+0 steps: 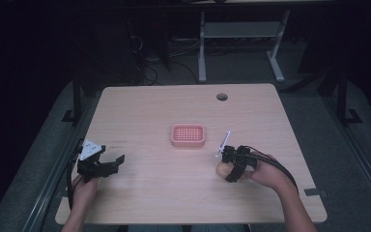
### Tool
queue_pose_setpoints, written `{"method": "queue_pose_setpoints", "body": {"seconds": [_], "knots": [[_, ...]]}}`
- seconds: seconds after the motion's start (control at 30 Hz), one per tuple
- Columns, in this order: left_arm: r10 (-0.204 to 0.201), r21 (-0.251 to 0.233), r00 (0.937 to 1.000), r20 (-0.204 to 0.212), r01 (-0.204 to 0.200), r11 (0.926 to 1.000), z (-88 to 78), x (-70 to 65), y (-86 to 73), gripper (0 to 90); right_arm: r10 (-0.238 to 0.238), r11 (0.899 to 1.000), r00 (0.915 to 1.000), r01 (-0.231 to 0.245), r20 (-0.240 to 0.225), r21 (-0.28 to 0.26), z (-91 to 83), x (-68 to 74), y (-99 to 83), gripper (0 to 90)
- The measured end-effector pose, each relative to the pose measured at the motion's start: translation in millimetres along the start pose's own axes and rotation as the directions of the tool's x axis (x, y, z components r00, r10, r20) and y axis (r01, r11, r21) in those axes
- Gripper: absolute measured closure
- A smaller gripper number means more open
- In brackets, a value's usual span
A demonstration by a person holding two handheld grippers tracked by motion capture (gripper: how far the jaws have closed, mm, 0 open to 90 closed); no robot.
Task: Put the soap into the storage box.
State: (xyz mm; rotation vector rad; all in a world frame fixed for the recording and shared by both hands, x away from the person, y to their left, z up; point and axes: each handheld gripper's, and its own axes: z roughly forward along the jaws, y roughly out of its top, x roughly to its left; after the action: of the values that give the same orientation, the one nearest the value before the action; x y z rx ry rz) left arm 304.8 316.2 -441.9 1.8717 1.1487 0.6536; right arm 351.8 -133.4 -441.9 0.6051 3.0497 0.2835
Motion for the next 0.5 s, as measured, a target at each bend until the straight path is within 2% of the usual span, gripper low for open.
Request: {"method": "queue_pose_setpoints", "body": {"seconds": [0.3, 0.5], "knots": [[0.006, 0.006, 1.0, 0.0, -0.006, 1.0, -0.3, 0.9, -0.1, 14.2, -0.007, 1.0, 0.9999, 0.007, -0.007, -0.02, -1.6, -0.3, -1.9, 32.0], [0.0, 0.002, 1.0, 0.0, 0.0, 1.0, -0.2, 0.1, -0.1, 14.2, -0.009, 0.998, 0.9999, 0.009, -0.006, -0.061, -10.5, -0.2, -1.4, 32.0]]}}
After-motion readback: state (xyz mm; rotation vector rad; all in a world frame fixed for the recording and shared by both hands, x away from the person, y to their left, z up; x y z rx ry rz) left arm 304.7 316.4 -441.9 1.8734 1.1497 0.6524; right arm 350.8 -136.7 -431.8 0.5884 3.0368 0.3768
